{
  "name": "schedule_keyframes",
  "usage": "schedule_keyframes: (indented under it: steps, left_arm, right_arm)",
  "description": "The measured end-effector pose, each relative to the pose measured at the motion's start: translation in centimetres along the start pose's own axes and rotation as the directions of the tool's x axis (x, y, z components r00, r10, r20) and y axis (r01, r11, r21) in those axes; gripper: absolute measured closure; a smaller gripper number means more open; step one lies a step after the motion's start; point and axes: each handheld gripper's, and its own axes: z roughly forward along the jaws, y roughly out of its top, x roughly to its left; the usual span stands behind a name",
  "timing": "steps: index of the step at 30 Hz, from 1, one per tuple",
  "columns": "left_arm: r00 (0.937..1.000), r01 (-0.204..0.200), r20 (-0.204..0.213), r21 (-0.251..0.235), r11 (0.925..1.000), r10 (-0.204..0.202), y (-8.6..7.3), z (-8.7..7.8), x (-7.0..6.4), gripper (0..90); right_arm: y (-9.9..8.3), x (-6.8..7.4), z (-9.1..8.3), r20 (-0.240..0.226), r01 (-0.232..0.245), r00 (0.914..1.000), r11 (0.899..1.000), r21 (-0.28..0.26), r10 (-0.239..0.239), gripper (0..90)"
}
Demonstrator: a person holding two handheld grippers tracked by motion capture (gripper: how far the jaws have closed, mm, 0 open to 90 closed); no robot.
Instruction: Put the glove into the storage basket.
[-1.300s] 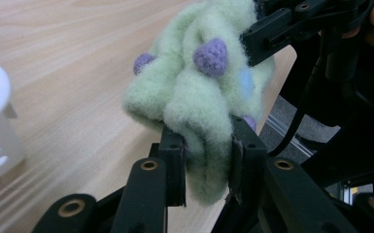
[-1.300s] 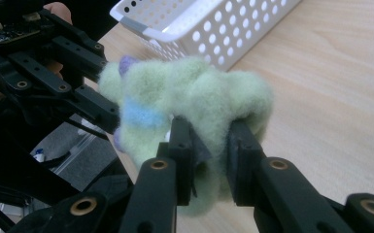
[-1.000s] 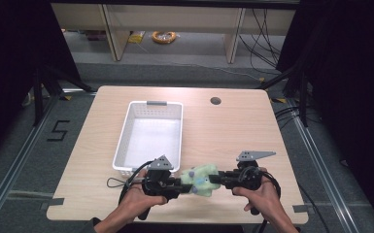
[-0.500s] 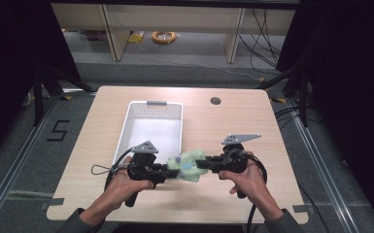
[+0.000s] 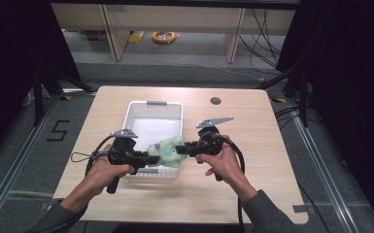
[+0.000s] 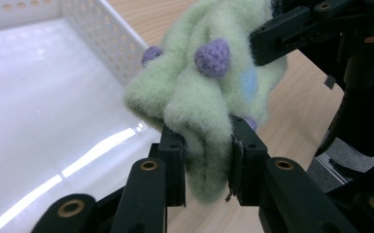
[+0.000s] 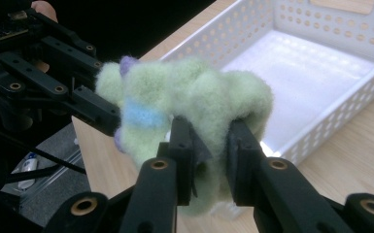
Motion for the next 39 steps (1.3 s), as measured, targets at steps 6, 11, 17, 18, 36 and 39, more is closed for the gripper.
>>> schedule_keyframes:
  steps: [6, 11, 17, 18, 36, 39]
  left_arm:
    - [0.9988, 0.048, -0.008, 0.035, 0.9983, -0.047, 0.0, 0.1, 2.3, 70.9]
    - [0.9975, 0.063, -0.034, 0.062, 0.9961, -0.061, -0.1, 0.7, 3.6, 70.9]
    - [0.9965, 0.066, -0.059, 0.115, 0.9912, -0.059, -0.3, 1.4, 5.0, 70.8]
    - [0.9956, 0.071, -0.07, 0.133, 0.9886, -0.062, -0.3, 1.5, 5.3, 70.8]
    - [0.9903, 0.071, -0.134, 0.272, 0.9597, -0.035, -0.8, 3.4, 7.3, 69.7]
    - [0.9915, 0.065, -0.127, 0.297, 0.9527, -0.029, -0.7, 3.5, 7.5, 69.3]
  right_arm:
    - [0.7, -0.3, 2.1, 0.01, -0.017, 0.9998, 1.0, 0.015, 0.016, 76.3]
    - [1.0, -0.7, 3.8, 0.031, -0.023, 0.9993, 0.999, 0.043, 0.022, 76.3]
    - [1.0, -1.1, 5.8, 0.056, -0.055, 0.9972, 0.995, 0.088, 0.05, 76.2]
    - [1.0, -1.3, 6.0, 0.062, -0.04, 0.9975, 0.995, 0.087, 0.035, 76.2]
    - [1.0, -2.0, 10.1, 0.132, -0.078, 0.9899, 0.975, 0.207, 0.051, 75.7]
    - [1.0, -2.0, 10.3, 0.147, -0.091, 0.9875, 0.969, 0.228, 0.058, 75.5]
